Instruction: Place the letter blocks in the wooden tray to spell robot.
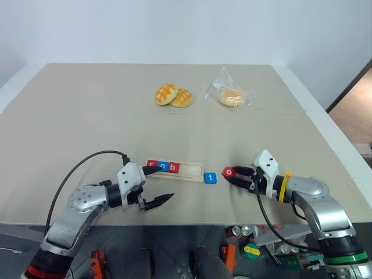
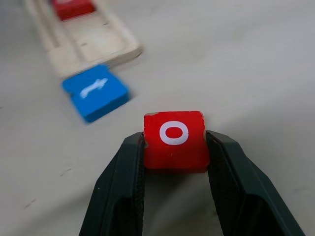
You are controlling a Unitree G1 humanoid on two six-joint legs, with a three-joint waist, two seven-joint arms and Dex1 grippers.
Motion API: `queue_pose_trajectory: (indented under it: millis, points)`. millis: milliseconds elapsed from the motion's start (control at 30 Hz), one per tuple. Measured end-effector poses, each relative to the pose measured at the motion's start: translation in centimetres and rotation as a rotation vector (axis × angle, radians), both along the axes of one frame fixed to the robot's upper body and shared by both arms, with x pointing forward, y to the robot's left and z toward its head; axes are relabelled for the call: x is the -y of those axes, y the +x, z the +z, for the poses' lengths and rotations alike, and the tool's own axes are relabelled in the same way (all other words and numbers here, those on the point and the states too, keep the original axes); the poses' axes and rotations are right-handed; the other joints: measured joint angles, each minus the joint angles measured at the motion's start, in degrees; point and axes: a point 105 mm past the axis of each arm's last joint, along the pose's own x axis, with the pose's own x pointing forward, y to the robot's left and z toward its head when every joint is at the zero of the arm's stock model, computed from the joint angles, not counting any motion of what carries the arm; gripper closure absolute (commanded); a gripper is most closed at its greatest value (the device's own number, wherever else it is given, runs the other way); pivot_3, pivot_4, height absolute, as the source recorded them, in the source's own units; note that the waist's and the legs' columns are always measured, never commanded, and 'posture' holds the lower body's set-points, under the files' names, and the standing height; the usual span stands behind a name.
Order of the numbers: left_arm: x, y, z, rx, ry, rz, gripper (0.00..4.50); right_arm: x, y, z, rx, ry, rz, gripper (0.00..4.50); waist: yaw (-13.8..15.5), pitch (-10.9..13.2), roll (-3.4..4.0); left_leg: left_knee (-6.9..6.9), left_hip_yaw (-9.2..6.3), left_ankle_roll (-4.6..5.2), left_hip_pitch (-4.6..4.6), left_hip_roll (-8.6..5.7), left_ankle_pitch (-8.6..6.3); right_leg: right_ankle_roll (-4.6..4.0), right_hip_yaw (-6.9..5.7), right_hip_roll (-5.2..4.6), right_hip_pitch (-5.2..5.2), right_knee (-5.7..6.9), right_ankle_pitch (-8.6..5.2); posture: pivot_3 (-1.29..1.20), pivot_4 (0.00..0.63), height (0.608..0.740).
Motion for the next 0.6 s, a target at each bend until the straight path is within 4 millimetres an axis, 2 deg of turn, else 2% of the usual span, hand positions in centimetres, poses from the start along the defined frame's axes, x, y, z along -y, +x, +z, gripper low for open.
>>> queue_pose_trajectory:
  millis: [100, 133, 200, 300, 367, 600]
  points:
    - [-0.2, 0.4, 0.2, 0.001, -0.026, 0.047, 0.0, -2.4, 1.4, 3.4, 0.084, 0.018, 0.086, 3.26, -0.4, 0.0, 0.02, 0.0, 0.23, 0.0, 0.06, 0.19, 0.0, 0.04, 0.04, 0.07, -0.09, 0.0, 0.25, 0.0, 0.15, 0.74]
    - [-0.5, 0.7, 0.4, -0.001, -0.042, 0.077, 0.0, -3.9, 1.8, 4.9, 0.119, 0.028, 0.139, 3.26, -0.5, 0.0, 0.01, 0.0, 0.21, 0.0, 0.09, 0.26, 0.0, 0.0, 0.01, 0.15, -0.08, 0.0, 0.26, 0.0, 0.15, 0.74]
    - [-0.8, 1.1, 0.6, -0.001, -0.07, 0.119, 0.0, -6.1, 1.7, 6.2, 0.151, 0.026, 0.22, 3.26, -0.2, 0.0, -0.03, -0.02, 0.03, 0.0, 0.08, 0.33, 0.0, -0.07, -0.04, 0.3, -0.04, 0.0, 0.18, 0.0, 0.15, 0.74]
    - [-1.3, 1.4, 0.5, -0.01, -0.087, 0.174, 0.0, -8.7, 0.9, 4.9, 0.098, 0.003, 0.323, 3.26, 0.3, 0.0, -0.03, -0.06, -0.23, -0.03, -0.11, 0.31, -0.02, -0.08, -0.17, 0.33, -0.07, 0.0, 0.0, 0.0, 0.15, 0.74]
    - [-1.4, 1.5, 0.4, -0.016, -0.093, 0.195, 0.0, -9.6, 0.5, 3.7, 0.059, -0.014, 0.361, 3.26, 0.4, 0.0, -0.02, -0.06, -0.24, -0.06, -0.19, 0.25, -0.04, -0.04, -0.16, 0.25, -0.12, 0.0, -0.03, 0.0, 0.15, 0.74]
    - [-1.2, 1.2, 0.6, -0.014, -0.119, 0.23, 0.0, -9.4, 0.8, 1.8, -0.007, -0.05, 0.363, 3.26, 0.2, 0.0, -0.03, -0.03, -0.16, -0.08, -0.18, 0.04, -0.05, 0.1, -0.14, 0.02, -0.09, -0.01, -0.04, 0.0, 0.15, 0.74]
